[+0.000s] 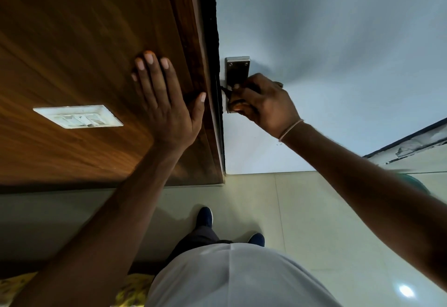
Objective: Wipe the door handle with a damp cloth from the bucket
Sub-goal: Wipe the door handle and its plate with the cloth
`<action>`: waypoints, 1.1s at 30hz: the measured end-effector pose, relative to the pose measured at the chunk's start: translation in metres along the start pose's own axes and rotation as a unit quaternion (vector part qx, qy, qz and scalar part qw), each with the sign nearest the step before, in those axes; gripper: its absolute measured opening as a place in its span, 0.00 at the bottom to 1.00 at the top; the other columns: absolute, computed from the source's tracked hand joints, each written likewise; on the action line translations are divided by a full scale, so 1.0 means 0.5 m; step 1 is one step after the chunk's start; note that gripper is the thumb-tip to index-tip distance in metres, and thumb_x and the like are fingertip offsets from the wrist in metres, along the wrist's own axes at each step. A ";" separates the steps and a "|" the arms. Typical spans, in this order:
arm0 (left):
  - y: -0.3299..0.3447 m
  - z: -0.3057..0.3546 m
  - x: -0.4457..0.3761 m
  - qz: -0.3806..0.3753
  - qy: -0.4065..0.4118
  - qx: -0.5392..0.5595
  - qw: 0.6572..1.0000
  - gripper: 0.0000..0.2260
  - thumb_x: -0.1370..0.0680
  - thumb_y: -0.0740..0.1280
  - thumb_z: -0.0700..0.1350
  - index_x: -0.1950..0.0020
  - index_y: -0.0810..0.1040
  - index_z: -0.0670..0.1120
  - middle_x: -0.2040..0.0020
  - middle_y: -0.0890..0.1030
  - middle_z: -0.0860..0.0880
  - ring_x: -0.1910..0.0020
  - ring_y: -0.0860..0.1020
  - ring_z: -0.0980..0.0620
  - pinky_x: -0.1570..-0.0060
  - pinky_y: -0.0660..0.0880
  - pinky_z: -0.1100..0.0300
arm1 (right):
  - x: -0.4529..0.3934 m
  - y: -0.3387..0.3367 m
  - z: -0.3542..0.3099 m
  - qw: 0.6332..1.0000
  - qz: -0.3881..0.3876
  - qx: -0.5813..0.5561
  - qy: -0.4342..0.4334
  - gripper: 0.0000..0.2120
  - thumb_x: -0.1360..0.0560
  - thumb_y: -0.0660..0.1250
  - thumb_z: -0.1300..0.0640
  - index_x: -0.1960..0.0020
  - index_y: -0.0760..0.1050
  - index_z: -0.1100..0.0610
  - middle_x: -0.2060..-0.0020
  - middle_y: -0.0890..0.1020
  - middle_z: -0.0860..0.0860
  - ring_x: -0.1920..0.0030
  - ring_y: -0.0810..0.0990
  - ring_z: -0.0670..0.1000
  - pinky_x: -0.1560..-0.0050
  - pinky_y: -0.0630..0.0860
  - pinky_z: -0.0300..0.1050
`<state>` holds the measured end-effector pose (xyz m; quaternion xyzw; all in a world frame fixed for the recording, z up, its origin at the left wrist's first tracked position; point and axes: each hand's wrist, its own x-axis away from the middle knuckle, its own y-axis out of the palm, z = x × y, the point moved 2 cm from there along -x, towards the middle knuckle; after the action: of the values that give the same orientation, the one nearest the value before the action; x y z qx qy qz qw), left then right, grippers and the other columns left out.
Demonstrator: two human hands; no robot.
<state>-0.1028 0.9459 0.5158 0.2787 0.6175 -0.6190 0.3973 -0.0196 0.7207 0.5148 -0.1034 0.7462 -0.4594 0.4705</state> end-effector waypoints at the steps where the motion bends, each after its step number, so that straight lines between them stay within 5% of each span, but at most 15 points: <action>1: 0.000 -0.001 0.000 0.000 0.001 -0.002 1.000 0.43 0.22 0.76 0.55 0.19 0.62 0.31 0.22 0.68 0.26 0.20 0.60 0.28 0.17 0.56 0.35 | 0.001 -0.002 0.003 1.000 0.000 0.014 -0.006 0.15 0.18 0.73 0.46 0.40 0.86 0.57 0.46 0.85 0.58 0.52 0.85 0.61 0.53 0.82 0.52; 9: -0.008 0.001 -0.003 -0.007 0.000 -0.003 1.000 0.42 0.22 0.76 0.55 0.19 0.63 0.31 0.22 0.68 0.26 0.20 0.61 0.29 0.17 0.58 0.34 | 0.077 -0.026 0.099 0.996 -0.014 0.081 0.031 0.23 0.13 0.62 0.41 0.38 0.82 0.60 0.48 0.87 0.58 0.51 0.85 0.64 0.47 0.78 0.55; 16: -0.006 0.005 -0.003 -0.011 0.004 -0.002 1.000 0.42 0.21 0.74 0.55 0.20 0.63 0.29 0.22 0.67 0.25 0.20 0.61 0.27 0.18 0.59 0.32 | 0.048 0.027 0.050 0.995 -0.033 0.081 0.053 0.18 0.17 0.69 0.47 0.39 0.80 0.61 0.48 0.85 0.60 0.51 0.83 0.64 0.47 0.76 0.55; 25: 0.003 0.015 -0.006 0.000 -0.005 0.003 1.000 0.42 0.21 0.71 0.56 0.22 0.60 0.27 0.25 0.67 0.20 0.23 0.61 0.23 0.21 0.59 0.27 | 0.016 0.020 0.032 0.999 -0.027 0.035 0.026 0.26 0.14 0.62 0.38 0.42 0.80 0.62 0.52 0.85 0.58 0.54 0.82 0.62 0.49 0.77 0.54; 33: -0.005 0.011 -0.006 -0.018 -0.003 0.001 1.000 0.44 0.21 0.75 0.55 0.20 0.60 0.28 0.24 0.66 0.22 0.22 0.61 0.23 0.20 0.59 0.28 | 0.091 -0.011 0.104 0.995 -0.062 -0.030 0.074 0.17 0.15 0.64 0.46 0.41 0.78 0.61 0.48 0.84 0.56 0.50 0.80 0.63 0.44 0.76 0.58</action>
<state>-0.1025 0.9408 0.5199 0.2661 0.6206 -0.6278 0.3871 -0.0040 0.6602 0.4841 -0.1292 0.7850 -0.4712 0.3809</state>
